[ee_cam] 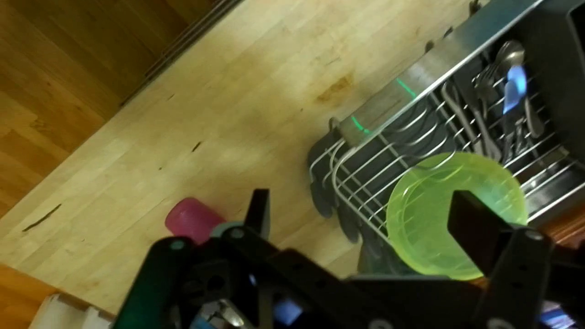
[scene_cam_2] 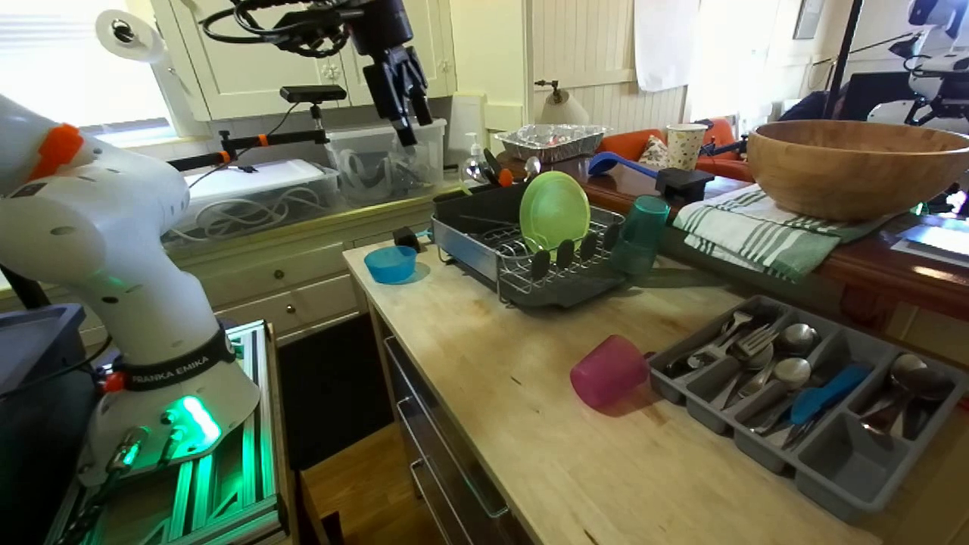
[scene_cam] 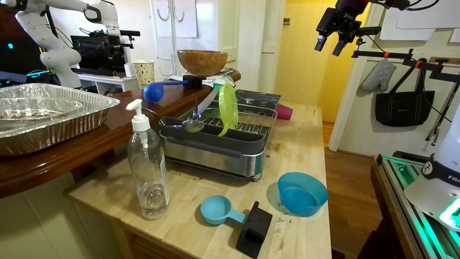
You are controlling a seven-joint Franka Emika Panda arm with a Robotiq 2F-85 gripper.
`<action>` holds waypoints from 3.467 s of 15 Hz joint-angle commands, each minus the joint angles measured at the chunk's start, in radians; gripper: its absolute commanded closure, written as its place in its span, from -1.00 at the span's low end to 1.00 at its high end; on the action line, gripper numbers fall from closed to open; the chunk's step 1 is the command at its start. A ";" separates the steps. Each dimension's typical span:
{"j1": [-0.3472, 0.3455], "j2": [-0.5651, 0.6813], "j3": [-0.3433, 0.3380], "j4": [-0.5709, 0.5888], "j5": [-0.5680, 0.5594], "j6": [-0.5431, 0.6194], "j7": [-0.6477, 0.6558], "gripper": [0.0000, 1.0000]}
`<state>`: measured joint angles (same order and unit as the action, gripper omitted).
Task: Pick up the cup and make it stand upright then put the purple spoon back into it
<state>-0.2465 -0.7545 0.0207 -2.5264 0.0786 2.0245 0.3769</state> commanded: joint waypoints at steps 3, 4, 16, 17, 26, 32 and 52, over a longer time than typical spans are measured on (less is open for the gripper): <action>-0.066 0.222 -0.054 0.049 -0.069 0.231 0.000 -1.00; -0.067 0.258 -0.065 0.058 -0.077 0.257 -0.014 -1.00; -0.108 0.600 -0.208 0.235 -0.206 0.336 -0.048 -1.00; -0.085 0.527 -0.209 0.186 -0.175 0.317 -0.064 -1.00; -0.107 0.625 -0.211 0.235 -0.285 0.376 0.024 -1.00; -0.096 0.746 -0.241 0.290 -0.379 0.448 0.021 -1.00; 0.029 1.163 -0.336 0.671 -0.346 0.140 0.114 -1.00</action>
<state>-0.2417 0.3532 -0.2934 -1.9202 -0.2694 2.2144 0.4521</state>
